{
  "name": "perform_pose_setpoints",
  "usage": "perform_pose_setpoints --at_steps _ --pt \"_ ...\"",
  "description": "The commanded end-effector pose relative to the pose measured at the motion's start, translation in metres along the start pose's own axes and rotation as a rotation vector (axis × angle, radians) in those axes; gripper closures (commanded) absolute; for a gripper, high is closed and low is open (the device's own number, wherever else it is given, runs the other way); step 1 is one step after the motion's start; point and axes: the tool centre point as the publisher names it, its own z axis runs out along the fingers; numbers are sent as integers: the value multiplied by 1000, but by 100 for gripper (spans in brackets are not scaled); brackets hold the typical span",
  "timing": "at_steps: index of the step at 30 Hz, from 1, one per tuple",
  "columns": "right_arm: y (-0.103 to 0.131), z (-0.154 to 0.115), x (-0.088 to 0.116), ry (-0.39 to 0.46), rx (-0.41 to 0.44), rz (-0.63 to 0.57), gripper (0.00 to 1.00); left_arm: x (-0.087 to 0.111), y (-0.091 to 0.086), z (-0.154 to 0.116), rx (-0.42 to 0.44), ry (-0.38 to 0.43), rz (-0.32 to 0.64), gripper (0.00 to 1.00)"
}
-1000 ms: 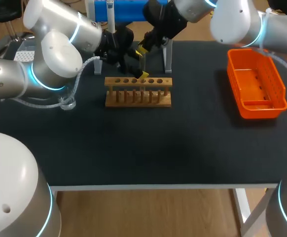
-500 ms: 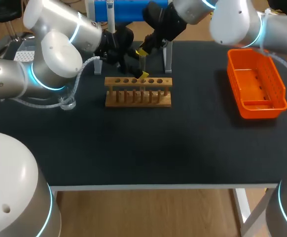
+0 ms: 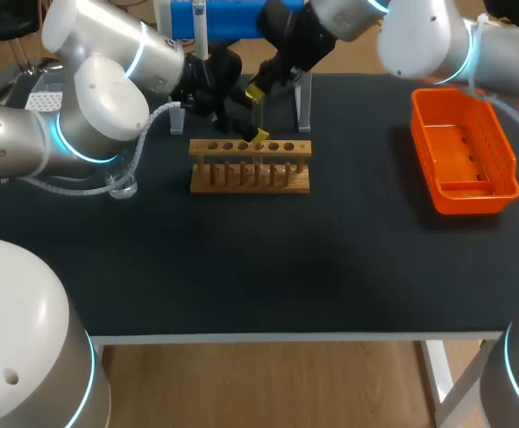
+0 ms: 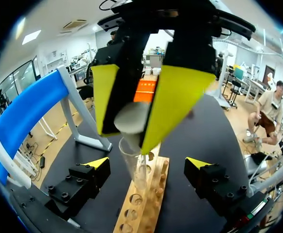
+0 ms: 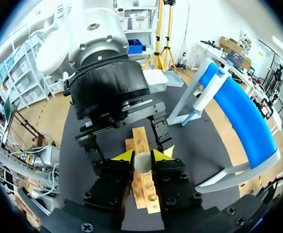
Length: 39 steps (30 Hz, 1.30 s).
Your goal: Invert the test tube, pick up the pipette, mount the tip to pipette, aspirate from beaker and dispense into the tube, eject the tip, return the pipette, and cap with the stopper.
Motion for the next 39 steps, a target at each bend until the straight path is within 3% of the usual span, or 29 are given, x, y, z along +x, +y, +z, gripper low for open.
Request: perform_pose_setpoints --at_steps 1,21,28,39 --pt "-5 -2 0 4 -13 2 100 0 -1 0 -4 3 -1 0" --pt "-7 8 1 15 36 -23 100 0 -1 0 -4 3 -1 0" --pt "-4 3 -1 7 -22 -4 100 0 -1 0 -4 3 -1 0" --pt "-5 3 -3 0 -7 -6 100 0 -1 0 -4 3 -1 0"
